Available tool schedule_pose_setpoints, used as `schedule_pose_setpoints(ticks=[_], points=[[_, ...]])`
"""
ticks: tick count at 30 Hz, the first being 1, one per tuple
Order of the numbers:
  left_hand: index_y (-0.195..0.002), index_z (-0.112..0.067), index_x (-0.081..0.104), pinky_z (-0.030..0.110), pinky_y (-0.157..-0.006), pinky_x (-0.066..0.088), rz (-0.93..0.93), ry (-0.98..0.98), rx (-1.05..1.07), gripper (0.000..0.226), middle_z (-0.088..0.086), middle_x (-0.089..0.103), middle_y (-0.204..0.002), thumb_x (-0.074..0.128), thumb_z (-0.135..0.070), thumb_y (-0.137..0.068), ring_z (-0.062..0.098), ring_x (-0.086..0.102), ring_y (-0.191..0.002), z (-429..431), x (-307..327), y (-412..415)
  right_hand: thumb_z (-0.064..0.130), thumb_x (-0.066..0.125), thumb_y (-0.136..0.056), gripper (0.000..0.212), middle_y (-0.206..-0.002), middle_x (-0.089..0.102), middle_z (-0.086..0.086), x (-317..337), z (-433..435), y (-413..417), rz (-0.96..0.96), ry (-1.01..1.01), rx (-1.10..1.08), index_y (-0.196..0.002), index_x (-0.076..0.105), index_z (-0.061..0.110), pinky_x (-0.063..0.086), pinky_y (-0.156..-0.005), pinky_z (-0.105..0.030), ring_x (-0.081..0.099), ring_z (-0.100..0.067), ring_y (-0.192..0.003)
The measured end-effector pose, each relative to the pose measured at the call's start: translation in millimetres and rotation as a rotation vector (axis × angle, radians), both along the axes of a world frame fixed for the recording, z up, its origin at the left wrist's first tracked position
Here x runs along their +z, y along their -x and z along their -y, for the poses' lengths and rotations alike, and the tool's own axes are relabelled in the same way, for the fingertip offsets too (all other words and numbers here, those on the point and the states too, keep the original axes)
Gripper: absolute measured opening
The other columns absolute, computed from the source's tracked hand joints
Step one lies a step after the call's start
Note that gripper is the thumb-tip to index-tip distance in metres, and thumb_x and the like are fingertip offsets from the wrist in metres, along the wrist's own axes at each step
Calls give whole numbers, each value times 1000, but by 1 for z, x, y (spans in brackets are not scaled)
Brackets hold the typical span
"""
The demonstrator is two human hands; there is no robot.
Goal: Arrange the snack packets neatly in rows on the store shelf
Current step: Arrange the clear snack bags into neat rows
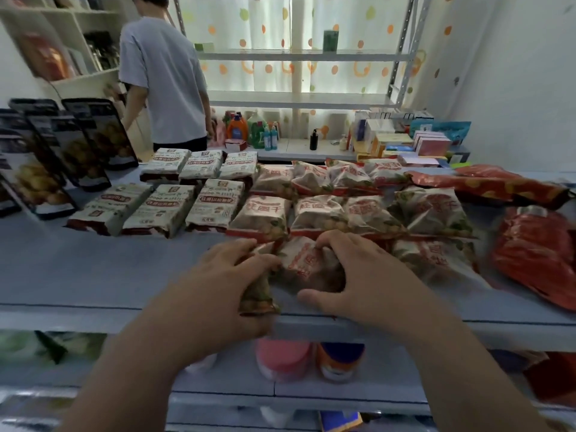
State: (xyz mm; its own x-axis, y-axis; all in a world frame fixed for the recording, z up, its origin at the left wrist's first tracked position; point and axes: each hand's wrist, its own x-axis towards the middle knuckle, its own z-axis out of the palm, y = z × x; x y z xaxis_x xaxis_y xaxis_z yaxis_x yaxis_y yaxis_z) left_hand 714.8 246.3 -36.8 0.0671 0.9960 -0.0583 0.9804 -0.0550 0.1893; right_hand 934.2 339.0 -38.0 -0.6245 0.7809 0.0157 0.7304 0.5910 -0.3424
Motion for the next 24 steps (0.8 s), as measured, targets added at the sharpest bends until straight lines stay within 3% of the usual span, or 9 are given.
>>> schedule_pose_setpoints(ticks=[3,5,8,11,14,17,19,21,24], points=[[-135,-52,38,32,-110,36,107,-102,24,74,-19,18,-151,72,-59,-70,10,21,-139,5,-5,0,66,56,-79,62,-125,48,10,-8,6,2,-77,-60,18,-130,27,43,45,-87,-32,44,-14,-118],[-124,-52,48,22,-98,41,189,-136,29,63,-27,25,-143,76,-48,-68,2,33,-130,12,-3,1,59,57,-80,56,-120,50,12,-8,7,-1,-127,-45,38,-127,29,47,47,-83,-33,49,-13,-110],[-113,-57,50,7,-80,37,246,-176,22,57,-40,28,-134,78,-42,-65,-9,41,-118,25,3,9,57,59,-79,52,-112,51,22,-3,8,-10,-202,56,60,-124,34,54,48,-81,-30,52,-5,-99],[-114,-57,50,4,-79,34,272,-203,14,63,-42,24,-137,80,-39,-62,-15,34,-121,32,13,14,55,62,-77,52,-108,49,30,1,11,-18,-239,89,62,-123,39,57,45,-78,-23,51,3,-98],[-117,-54,51,10,-87,36,244,-266,-21,64,-37,26,-140,80,-40,-62,-8,36,-125,25,13,13,52,64,-76,49,-111,48,31,2,14,-20,-360,84,-5,-121,44,56,42,-78,-18,48,9,-100],[-126,-50,47,29,-97,43,168,-305,-34,69,-25,26,-145,75,-51,-63,6,33,-131,10,4,9,49,64,-80,48,-109,50,21,0,17,-13,-445,-56,-156,-123,42,52,37,-72,-16,49,1,-91],[-133,-44,47,37,-103,44,84,-300,-46,73,-18,28,-147,65,-65,-65,12,28,-136,0,-1,6,56,59,-84,52,-116,43,10,-1,17,-4,-329,-125,-279,-130,36,52,35,-68,-16,43,-9,-91],[-139,-40,44,44,-108,40,7,-253,-55,86,-12,30,-149,48,-81,-64,15,22,-141,-8,-5,2,64,53,-85,56,-119,39,5,-2,16,4,-199,-101,-363,-134,31,51,37,-71,-24,46,-16,-95],[-149,-43,28,43,-117,20,-57,-186,-64,96,-11,19,-158,27,-92,-67,15,4,-147,-14,-10,-1,71,48,-83,54,-115,43,6,-3,16,13,-170,-105,-399,-130,38,46,38,-73,-27,52,-16,-100]])
